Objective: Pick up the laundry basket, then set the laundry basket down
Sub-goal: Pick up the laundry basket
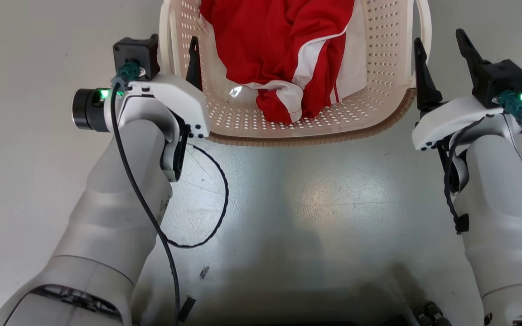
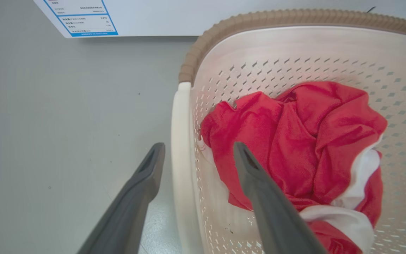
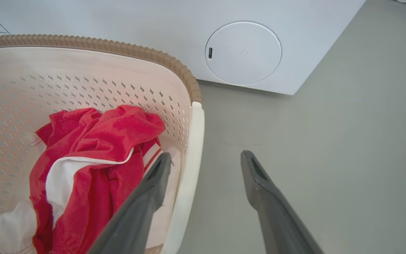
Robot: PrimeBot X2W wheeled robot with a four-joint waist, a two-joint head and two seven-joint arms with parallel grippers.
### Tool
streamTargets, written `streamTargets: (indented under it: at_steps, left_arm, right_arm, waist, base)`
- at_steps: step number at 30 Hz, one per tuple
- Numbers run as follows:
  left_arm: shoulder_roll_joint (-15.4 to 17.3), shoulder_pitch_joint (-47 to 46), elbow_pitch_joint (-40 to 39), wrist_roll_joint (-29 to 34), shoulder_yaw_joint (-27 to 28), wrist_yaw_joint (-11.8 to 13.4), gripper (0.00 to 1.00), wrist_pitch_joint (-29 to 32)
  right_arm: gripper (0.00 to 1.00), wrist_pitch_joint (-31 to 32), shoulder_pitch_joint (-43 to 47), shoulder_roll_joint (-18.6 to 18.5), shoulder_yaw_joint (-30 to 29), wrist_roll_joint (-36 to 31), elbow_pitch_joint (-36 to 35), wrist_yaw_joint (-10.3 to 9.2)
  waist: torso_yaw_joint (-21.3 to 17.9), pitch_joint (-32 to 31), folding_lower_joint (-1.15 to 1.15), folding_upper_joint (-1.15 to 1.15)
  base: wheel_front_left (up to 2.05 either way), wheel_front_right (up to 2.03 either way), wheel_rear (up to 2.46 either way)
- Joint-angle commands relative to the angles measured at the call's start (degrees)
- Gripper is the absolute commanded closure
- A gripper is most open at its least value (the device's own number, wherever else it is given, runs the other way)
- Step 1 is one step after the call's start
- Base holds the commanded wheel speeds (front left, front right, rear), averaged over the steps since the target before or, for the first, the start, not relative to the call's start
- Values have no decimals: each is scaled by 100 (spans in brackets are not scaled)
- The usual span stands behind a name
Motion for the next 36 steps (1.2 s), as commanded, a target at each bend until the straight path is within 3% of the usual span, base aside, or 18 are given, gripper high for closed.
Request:
streamTargets:
  at_steps: [1, 14, 36]
  left_arm:
    - [120, -29, -17, -71, 56, 28, 0, -29]
    - [120, -530, 451, -275, -374, 41, 0, -29]
    - [120, -1001, 1018, -959, -1056, 28, 0, 486]
  right_arm:
    - [0, -61, 59, 59, 115, 83, -29, 34]
    - [0, -61, -430, 59, 337, 274, 691, 34]
    - [0, 0, -1676, 31, 206, 434, 2882, 34]
  waist:
    - [-5, 35, 0, 0]
    - [-2, 218, 0, 0]
    - [23, 195, 0, 0]
  base:
    - [0, 0, 0]
    - [0, 0, 0]
    - [0, 0, 0]
